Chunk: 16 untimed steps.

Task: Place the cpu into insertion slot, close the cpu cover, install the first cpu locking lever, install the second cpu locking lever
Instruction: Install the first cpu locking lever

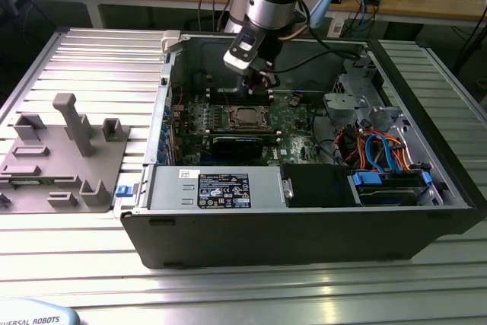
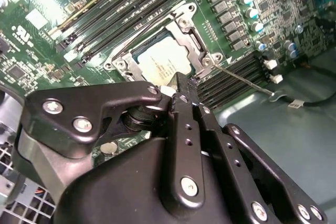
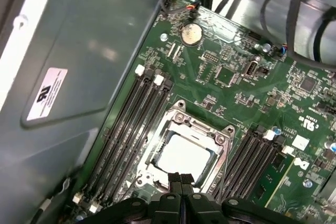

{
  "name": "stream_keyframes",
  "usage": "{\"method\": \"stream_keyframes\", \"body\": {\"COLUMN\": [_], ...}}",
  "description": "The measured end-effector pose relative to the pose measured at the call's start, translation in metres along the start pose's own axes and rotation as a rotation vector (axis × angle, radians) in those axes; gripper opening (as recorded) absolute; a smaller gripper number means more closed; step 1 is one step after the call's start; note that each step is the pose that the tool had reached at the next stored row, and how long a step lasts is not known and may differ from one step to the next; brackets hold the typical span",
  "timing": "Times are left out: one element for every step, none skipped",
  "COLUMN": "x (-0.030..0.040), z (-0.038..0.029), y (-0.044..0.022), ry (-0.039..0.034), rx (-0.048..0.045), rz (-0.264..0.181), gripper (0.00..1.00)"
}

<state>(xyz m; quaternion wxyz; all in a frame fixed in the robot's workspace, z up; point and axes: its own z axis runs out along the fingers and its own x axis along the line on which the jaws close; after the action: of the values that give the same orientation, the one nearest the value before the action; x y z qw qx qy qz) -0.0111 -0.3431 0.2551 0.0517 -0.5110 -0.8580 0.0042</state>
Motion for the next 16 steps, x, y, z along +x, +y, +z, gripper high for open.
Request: {"method": "stream_keyframes", "body": {"x": [0.0000, 0.0000, 0.0000, 0.0000, 0.0000, 0.0000, 0.0000, 0.0000, 0.0000, 0.0000, 0.0000, 0.0000, 0.0000, 0.0000, 0.0000, 0.0000], "z": [0.0000, 0.0000, 0.0000, 0.0000, 0.0000, 0.0000, 0.0000, 0.0000, 0.0000, 0.0000, 0.0000, 0.0000, 0.0000, 0.0000, 0.0000, 0.0000], "y": [0.0000, 0.0000, 0.0000, 0.0000, 0.0000, 0.0000, 0.0000, 0.0000, 0.0000, 0.0000, 0.0000, 0.0000, 0.0000, 0.0000, 0.0000, 0.0000], "ry": [-0.0007, -0.0013, -0.0021, -0.0027, -0.0034, -0.0039, -0.0045, -0.0051, -0.0058, -0.0064, -0.0070, -0.0076, -0.0082, -0.0087, -0.0094, -0.0099], "rx": [0.0009, 0.0017, 0.0029, 0.0038, 0.0048, 0.0055, 0.0063, 0.0072, 0.0082, 0.0089, 0.0098, 0.0106, 0.0115, 0.0122, 0.0131, 0.0139], "rz": [-0.012, -0.022, -0.035, -0.045, -0.056, -0.066, -0.076, -0.085, -0.096, -0.105, -0.116, -0.125, -0.135, -0.144, -0.156, -0.164], "gripper": [0.11, 0.11, 0.11, 0.11, 0.11, 0.11, 0.11, 0.11, 0.11, 0.11, 0.11, 0.11, 0.11, 0.11, 0.11, 0.11]}}
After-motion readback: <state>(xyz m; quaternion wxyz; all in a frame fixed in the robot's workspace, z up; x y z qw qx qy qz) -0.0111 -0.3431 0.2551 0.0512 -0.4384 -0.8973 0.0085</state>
